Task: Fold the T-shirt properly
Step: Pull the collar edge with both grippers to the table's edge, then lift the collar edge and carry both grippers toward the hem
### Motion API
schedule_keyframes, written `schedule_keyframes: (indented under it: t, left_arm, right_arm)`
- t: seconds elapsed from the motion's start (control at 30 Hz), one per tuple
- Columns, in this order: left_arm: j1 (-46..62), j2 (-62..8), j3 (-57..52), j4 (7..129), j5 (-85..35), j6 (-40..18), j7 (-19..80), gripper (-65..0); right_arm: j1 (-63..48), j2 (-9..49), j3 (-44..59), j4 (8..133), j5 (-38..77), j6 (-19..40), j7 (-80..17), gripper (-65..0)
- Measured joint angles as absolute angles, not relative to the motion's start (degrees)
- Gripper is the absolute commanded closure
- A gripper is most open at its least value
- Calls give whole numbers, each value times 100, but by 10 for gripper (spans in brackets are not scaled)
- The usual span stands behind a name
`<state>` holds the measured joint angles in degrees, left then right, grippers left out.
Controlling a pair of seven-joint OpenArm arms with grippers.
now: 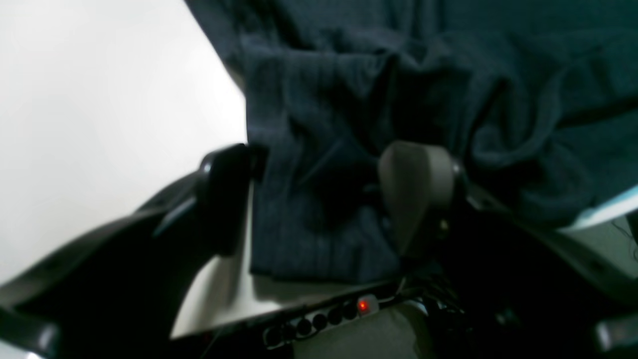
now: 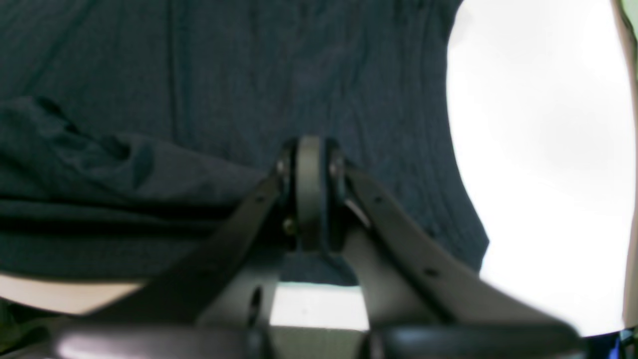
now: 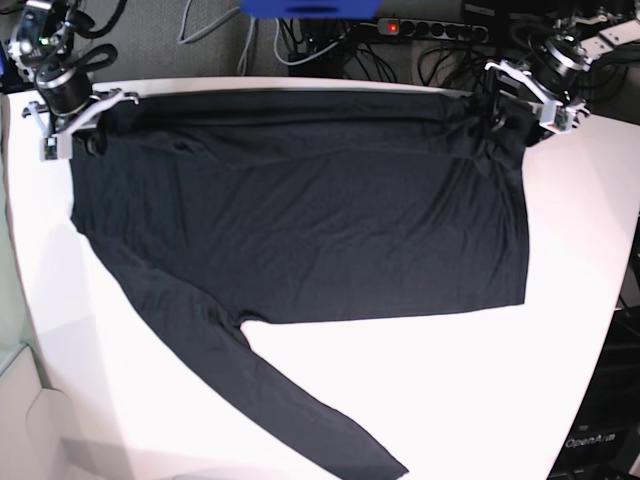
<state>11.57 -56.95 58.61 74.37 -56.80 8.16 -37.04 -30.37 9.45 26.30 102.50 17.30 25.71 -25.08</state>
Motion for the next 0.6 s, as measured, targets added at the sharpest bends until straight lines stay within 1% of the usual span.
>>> schedule_keyframes:
  t: [0.17, 0.3, 0.6]
  left_arm:
    - [1256, -5699, 5854, 7424, -5677, 810, -3793, -423]
    - [1299, -5828, 5854, 7426, -5638, 770, -3756, -423]
    - [1337, -5970, 5863, 7345, -5822, 1546, -3988, -423]
  right_arm:
    - [-2974, 947, 2630, 10250, 1732, 2571, -2484, -112]
    - [-2921, 947, 2630, 10250, 1730, 2571, -2532, -115]
    - [-2893, 947, 2630, 10250, 1732, 2571, -2502, -115]
